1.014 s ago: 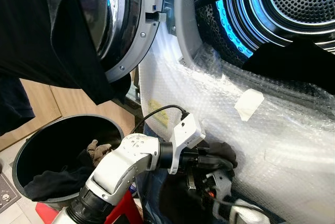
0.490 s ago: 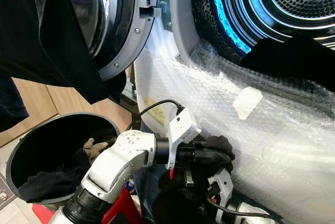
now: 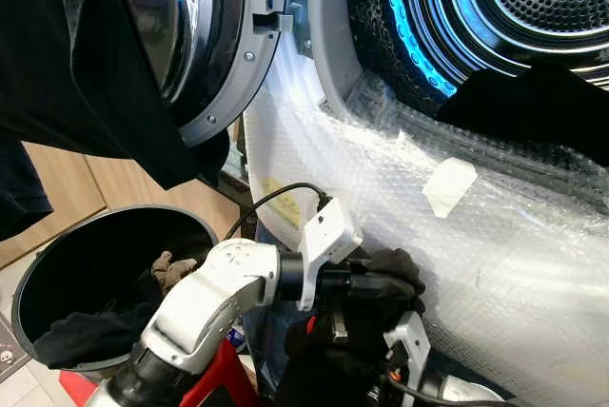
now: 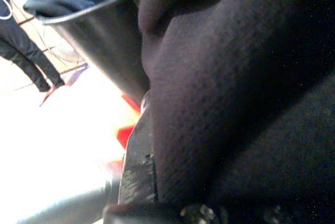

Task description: Clothes washing

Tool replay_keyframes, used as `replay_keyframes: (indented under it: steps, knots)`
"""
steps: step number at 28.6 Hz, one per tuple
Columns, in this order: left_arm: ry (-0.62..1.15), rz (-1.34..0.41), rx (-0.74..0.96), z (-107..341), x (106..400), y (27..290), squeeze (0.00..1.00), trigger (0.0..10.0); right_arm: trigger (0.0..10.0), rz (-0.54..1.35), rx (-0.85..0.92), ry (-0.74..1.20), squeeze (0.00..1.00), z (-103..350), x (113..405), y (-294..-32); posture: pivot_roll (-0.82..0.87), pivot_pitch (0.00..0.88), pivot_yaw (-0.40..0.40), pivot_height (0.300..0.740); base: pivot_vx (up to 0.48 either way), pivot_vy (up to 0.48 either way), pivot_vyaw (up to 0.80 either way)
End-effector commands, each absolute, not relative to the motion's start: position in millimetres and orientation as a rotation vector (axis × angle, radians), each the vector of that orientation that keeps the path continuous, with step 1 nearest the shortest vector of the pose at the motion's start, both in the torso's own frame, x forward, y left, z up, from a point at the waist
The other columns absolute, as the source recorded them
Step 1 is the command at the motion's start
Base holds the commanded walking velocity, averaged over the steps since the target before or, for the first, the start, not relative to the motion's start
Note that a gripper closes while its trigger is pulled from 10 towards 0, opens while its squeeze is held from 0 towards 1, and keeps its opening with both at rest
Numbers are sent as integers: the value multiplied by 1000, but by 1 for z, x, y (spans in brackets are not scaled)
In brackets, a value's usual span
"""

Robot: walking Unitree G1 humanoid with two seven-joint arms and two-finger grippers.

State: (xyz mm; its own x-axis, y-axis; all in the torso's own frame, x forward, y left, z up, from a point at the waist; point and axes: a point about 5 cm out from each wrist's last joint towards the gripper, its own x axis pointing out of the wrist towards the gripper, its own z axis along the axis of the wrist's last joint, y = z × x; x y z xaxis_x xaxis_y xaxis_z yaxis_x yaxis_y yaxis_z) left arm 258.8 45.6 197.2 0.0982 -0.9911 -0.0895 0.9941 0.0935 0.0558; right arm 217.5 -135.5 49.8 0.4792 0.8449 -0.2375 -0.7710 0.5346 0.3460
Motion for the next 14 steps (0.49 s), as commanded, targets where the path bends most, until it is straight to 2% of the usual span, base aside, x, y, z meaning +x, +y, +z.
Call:
replay_keyframes:
  steps: [1, 2, 3, 4, 5, 8, 9, 11, 12, 13, 14]
  knots:
    - [27, -1499, 132, 199, 253, 44, 0, 157, 0, 1008, 202, 375, 0, 57, 217, -137, 24, 49, -76, 740, 0, 0, 0]
    - [34, -1494, 137, 196, 253, 45, 310, 6392, 0, 1018, 198, 380, 0, 57, 216, -138, 31, 42, -78, 740, 0, 0, 0]
    - [48, -1493, 132, 194, 251, 46, 749, 6392, 0, 1031, 194, 383, 0, 57, 214, -138, 31, 42, -78, 740, 0, 0, 0]
    - [48, -1493, 132, 194, 251, 46, 749, 6392, 0, 1031, 194, 383, 0, 57, 214, -138, 31, 42, -78, 740, 0, 0, 0]
    - [66, -1507, 121, 192, 247, 47, 1000, 4627, 0, 1052, 190, 385, 0, 59, 212, -138, 31, 36, -74, 740, 0, 0, 0]
    - [84, -1517, 125, 191, 242, 52, 1000, 4667, 0, 1073, 187, 374, 0, 62, 210, -137, 33, 30, -71, 740, 0, 0, 0]
    - [95, -1501, 134, 190, 242, 55, 1000, 5922, 0, 1077, 186, 371, 0, 64, 209, -137, 33, 29, -68, 740, 0, 0, 0]
    - [102, -1490, 139, 190, 242, 58, 1000, 5922, 0, 1080, 186, 368, 0, 65, 209, -137, 33, 29, -68, 740, 0, 0, 0]
    - [109, -1472, 146, 189, 243, 61, 1000, 8471, 0, 1088, 189, 363, 0, 66, 207, -137, 34, 25, -65, 740, 0, 0, 0]
    - [136, -1440, 190, 185, 245, 67, 1000, 9922, 0, 1119, 194, 358, 0, 69, 202, -137, 38, 26, -64, 740, 0, 0, 0]
    - [136, -1440, 190, 185, 245, 67, 1000, 9922, 0, 1119, 194, 358, 0, 69, 202, -137, 38, 26, -64, 740, 0, 0, 0]
